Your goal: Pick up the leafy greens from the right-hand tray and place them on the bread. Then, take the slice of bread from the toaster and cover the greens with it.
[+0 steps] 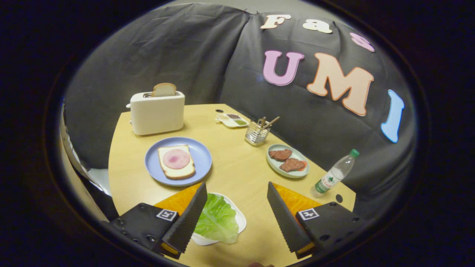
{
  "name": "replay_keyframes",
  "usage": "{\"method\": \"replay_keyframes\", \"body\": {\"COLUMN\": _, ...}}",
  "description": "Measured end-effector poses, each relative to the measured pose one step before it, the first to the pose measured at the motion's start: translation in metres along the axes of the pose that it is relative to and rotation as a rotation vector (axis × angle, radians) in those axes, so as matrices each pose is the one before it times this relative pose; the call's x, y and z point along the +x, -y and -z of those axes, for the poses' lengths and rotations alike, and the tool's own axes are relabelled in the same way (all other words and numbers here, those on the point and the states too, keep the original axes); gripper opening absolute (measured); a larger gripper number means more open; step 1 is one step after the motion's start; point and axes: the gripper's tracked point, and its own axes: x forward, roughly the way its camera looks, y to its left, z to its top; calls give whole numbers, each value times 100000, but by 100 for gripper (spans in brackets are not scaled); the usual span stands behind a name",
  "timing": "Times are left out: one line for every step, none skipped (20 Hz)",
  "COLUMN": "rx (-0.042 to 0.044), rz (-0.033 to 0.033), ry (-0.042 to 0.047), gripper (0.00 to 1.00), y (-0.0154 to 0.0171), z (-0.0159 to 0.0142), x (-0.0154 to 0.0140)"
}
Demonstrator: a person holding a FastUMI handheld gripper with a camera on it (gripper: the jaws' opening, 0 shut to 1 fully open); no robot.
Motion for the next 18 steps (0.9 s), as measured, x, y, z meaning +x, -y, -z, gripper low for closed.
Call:
{"method": "replay_keyframes", "body": {"rx": -886, "rz": -2326, "ry": -2430, "gripper": 100, "y": -484, "z": 782, "x": 541}}
{"method": "replay_keyframes", "body": {"rx": -950, "rz": -2157, "ry": -2052, "gripper": 100, "y": -507, "z": 831, "x": 448}}
{"method": "replay_keyframes", "body": {"rx": -853, "rz": -1841, "ry": -2094, "gripper": 100, "y": -394, "z": 737, "x": 420}}
{"method": "replay_keyframes", "body": {"rx": -474, "rz": -1926, "ry": -1853, "gripper": 100, "y": -443, "z": 785, "x": 523}}
{"method": "replay_keyframes", "body": {"rx": -506, "rz": -1515, "ry": -2095, "gripper": 100, "y": -397, "z": 587, "x": 509}}
{"method": "replay_keyframes", "body": {"rx": -477, "rz": -1153, "ry": -1957, "gripper": 100, "y": -100, "z": 537, "x": 542}}
{"method": "replay_keyframes", "body": {"rx": 109, "rz": -1126, "ry": -1748, "gripper": 100, "y": -102, "z": 452, "x": 491}}
{"method": "replay_keyframes", "body": {"rx": 691, "rz": -1238, "ry": -1365, "gripper": 100, "y": -140, "z": 342, "x": 487}}
{"method": "replay_keyframes", "body": {"rx": 1032, "rz": -1269, "ry": -1511, "gripper": 100, "y": -288, "z": 475, "x": 483}}
{"method": "replay_keyframes", "body": {"rx": 1433, "rz": -1667, "ry": -1790, "gripper": 100, "y": -241, "z": 549, "x": 348}}
{"method": "replay_keyframes", "body": {"rx": 1149, "rz": -1534, "ry": -1808, "gripper": 100, "y": -322, "z": 529, "x": 349}}
{"method": "replay_keyframes", "body": {"rx": 326, "rz": -360, "ry": -1440, "gripper": 100, "y": 40, "z": 380, "x": 371}}
{"method": "replay_keyframes", "body": {"rx": 134, "rz": -586, "ry": -1232, "gripper": 100, "y": -75, "z": 415, "x": 286}}
{"method": "replay_keyframes", "body": {"rx": 170, "rz": -546, "ry": -1184, "gripper": 100, "y": -141, "z": 308, "x": 325}}
{"method": "replay_keyframes", "body": {"rx": 308, "rz": -709, "ry": -1122, "gripper": 100, "y": -140, "z": 274, "x": 215}}
{"method": "replay_keyframes", "body": {"rx": 124, "rz": -347, "ry": -1205, "gripper": 100, "y": -26, "z": 258, "x": 282}}
{"method": "replay_keyframes", "body": {"rx": -17, "rz": -17, "ry": -887, "gripper": 100, "y": 106, "z": 179, "x": 233}}
{"method": "replay_keyframes", "body": {"rx": 278, "rz": -137, "ry": -948, "gripper": 100, "y": -38, "z": 265, "x": 279}}
